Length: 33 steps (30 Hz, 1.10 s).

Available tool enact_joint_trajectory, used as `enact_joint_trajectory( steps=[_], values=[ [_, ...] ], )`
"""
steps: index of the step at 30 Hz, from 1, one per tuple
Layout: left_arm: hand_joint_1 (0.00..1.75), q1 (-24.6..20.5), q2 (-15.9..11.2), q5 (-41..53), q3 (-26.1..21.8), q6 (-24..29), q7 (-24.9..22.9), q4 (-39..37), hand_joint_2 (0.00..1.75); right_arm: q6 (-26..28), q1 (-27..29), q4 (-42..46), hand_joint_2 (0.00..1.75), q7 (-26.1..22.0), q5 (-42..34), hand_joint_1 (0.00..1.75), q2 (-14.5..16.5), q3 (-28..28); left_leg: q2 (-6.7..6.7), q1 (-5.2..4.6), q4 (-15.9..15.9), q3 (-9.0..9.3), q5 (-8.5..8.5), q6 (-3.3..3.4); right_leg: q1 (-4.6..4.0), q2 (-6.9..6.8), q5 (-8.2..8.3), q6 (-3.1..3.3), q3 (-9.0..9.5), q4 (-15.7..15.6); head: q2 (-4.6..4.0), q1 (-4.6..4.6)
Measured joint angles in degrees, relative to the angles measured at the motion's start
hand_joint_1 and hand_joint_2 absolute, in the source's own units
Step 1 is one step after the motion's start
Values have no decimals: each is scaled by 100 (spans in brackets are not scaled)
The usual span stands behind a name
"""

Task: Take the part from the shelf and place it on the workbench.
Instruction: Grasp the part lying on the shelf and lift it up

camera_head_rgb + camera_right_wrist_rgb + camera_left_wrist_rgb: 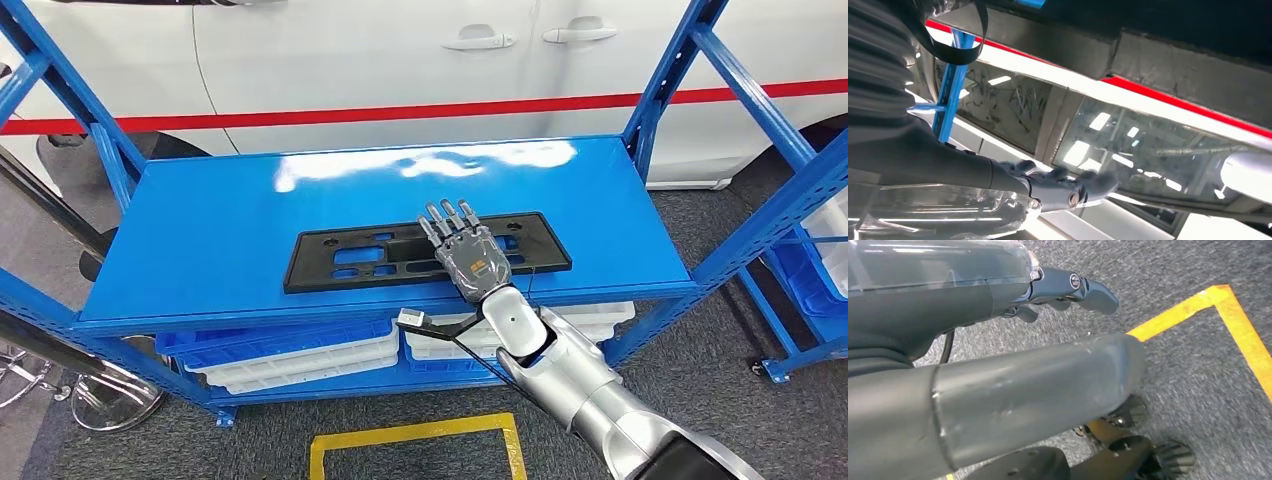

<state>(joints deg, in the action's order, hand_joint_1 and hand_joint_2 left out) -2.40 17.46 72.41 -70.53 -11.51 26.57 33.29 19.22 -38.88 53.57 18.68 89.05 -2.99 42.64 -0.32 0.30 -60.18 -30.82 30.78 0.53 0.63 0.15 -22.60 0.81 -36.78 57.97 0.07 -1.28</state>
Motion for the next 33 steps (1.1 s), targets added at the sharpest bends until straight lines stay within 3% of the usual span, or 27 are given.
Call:
enact_joint_trajectory(
  steps=[3, 4, 5, 7, 9, 10, 14, 16, 18, 19, 20, 21, 22, 24, 25, 28, 30, 33],
  values=[
    [0, -3, -11, 9, 0, 32, 7, -3, 0, -28, 9, 9, 175, 1, 0, 0, -1, 1, 2, 31, -1064, -577, 419, -61, 3, -18, -36, 50, 48, -7, -1, 2],
    [0, 3, -16, 11, 0, 36, 8, -5, 0, -37, 19, 9, 175, 1, 0, 0, -1, 2, 3, 39, -1310, -746, 443, -77, 2, -18, -50, 53, 52, 4, -1, 2],
    [0, 9, -22, 11, 0, 41, 8, -7, 0, -43, 26, 9, 175, 1, 0, 0, -2, 2, 4, 46, -1330, -810, 346, -87, 4, -15, -64, 50, 56, 20, -1, 2],
    [0, 8, -39, 11, 0, 50, 12, -9, 0, -44, 32, 9, 175, 1, 0, 0, -2, 2, 9, 63, -722, -609, -107, -90, 12, -6, -105, 22, 71, 68, -1, 2],
    [0, -4, -49, 11, 0, 58, 17, -10, 0, -43, 29, 9, 175, 1, 0, 0, -3, 2, 8, 55, -62, -341, -403, -58, -4, 4, -139, -27, 73, 117, -1, 2],
    [0, -8, -51, 11, -1, 63, 19, -11, 0, -43, 28, 9, 175, 0, 0, 0, -4, 3, 4, 46, 83, -284, -439, -30, -15, 8, -142, -56, 69, 126, -1, 2],
    [0, -8, -63, 10, -6, 99, 22, -12, 0, -77, 22, 9, 175, -48, 0, 0, -7, 4, -5, 43, 157, -269, -494, 136, -2, 9, -190, -180, 39, 186, -1, 1],
    [0, -21, -68, 10, -7, 111, 23, -12, 0, -105, 23, 9, 175, -85, 0, 0, -8, 4, 1, 54, 184, -267, -526, 202, 14, 2, -489, -221, -164, 655, -1, 1],
    [0, -26, -73, 11, -7, 115, 23, -12, 0, -125, 41, 8, 175, -99, 0, 0, -10, 4, 4, 42, 183, -282, -531, 223, 14, 0, -839, -244, -507, 1399, 0, 1],
    [0, -24, -76, 10, -8, 115, 23, -12, 0, -134, 54, 7, 175, -102, 0, 0, -10, 5, 3, 33, 182, -286, -531, 225, 13, 0, -900, -246, -619, 1640, 0, 1],
    [0, -23, -78, 11, -8, 115, 23, -12, 0, -141, 63, 7, 175, -102, 0, 0, -11, 5, 2, 26, 181, -287, -531, 225, 12, 0, -856, -238, -634, 1679, 0, 0],
    [0, -23, -80, 11, -9, 115, 23, -12, 0, -147, 66, 7, 175, -102, 0, 0, -11, 6, -1, 19, 180, -282, -531, 224, 9, 0, -709, -217, -527, 1483, 0, 0],
    [0, -25, -81, 11, -9, 115, 23, -12, 0, -149, 62, 7, 175, -102, 0, 0, -11, 7, -4, 12, 179, -272, -529, 221, 1, 0, -508, -181, -321, 1098, 0, -1],
    [0, -31, -79, 11, -9, 116, 24, -13, 0, -146, 39, 7, 175, -102, 0, 2, -10, 7, -8, -10, 174, -266, -519, 192, -36, -6, -261, -109, 66, 356, 0, 1],
    [0, -33, -79, 10, -9, 116, 26, -13, 0, -145, 30, 7, 175, -103, 0, 43, -10, 7, -8, -14, 171, -270, -513, 167, -58, -8, -227, -85, 159, 163, -1, 1],
    [0, -38, -84, 7, -10, 122, 46, -14, 0, -145, 25, 7, 175, -134, 0, 172, -7, 7, -3, -8, 182, -270, -499, 71, -62, -12, -219, -38, 195, 51, 0, 1],
    [0, -48, -91, 0, -11, 132, 67, -14, 0, -145, 23, 7, 175, -175, 0, 175, 4, 7, 1, -11, -33, -361, -340, 12, -21, -22, -183, 18, 239, -26, 0, 2],
    [0, -57, -95, -9, -10, 139, 87, -14, 0, -143, 40, 7, 175, -206, 0, 175, 23, 7, 2, 14, -1077, -861, 168, -49, -8, -38, -177, 60, 257, -57, -1, 2]
  ],
)
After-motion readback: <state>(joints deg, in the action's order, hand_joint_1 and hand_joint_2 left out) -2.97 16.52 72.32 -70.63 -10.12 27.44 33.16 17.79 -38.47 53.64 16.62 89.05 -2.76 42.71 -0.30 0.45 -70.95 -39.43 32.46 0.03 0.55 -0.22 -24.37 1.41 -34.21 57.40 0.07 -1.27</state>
